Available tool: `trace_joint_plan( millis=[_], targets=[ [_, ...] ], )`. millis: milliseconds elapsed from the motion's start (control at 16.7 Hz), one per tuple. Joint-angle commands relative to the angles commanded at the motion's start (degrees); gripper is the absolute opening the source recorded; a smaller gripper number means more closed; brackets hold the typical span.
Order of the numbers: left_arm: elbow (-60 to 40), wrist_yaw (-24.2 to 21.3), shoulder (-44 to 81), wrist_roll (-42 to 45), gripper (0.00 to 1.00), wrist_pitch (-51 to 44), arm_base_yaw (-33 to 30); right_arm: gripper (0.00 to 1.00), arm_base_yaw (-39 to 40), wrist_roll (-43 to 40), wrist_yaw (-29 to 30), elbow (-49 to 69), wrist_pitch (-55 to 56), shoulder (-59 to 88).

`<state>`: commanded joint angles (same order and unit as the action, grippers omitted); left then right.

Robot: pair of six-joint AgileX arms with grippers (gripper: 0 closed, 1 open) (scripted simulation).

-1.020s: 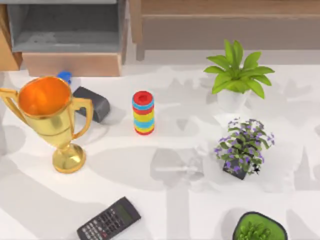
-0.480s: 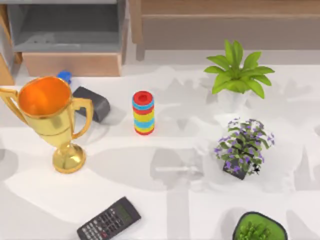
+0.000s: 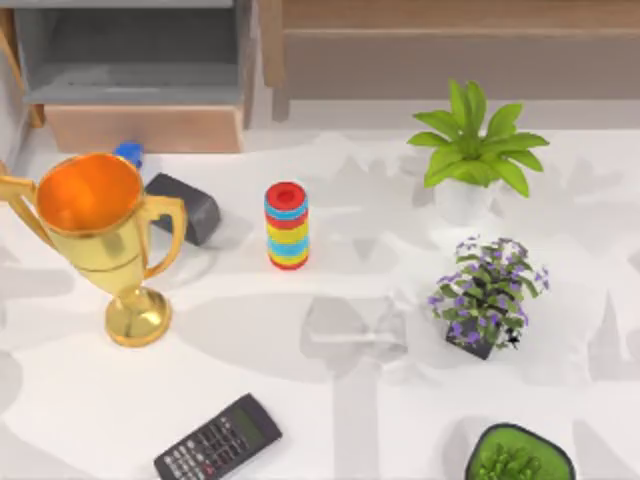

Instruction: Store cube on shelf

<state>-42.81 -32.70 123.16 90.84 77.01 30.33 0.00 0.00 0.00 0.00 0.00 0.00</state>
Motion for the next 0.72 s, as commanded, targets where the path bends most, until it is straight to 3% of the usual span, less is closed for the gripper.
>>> trace_joint_plan(
  millis=[420, 720],
  targets=[
    [2.8, -1.7, -1.8, 0.2, 0.00, 2.4, 1.5, 1.00, 0.0, 0.0, 0.0, 0.0, 0.0, 0.0],
    [10.7, -5.8, -4.5, 0.4, 0.00, 6.4, 5.6, 1.00, 0.0, 0.0, 0.0, 0.0, 0.0, 0.0]
  ],
)
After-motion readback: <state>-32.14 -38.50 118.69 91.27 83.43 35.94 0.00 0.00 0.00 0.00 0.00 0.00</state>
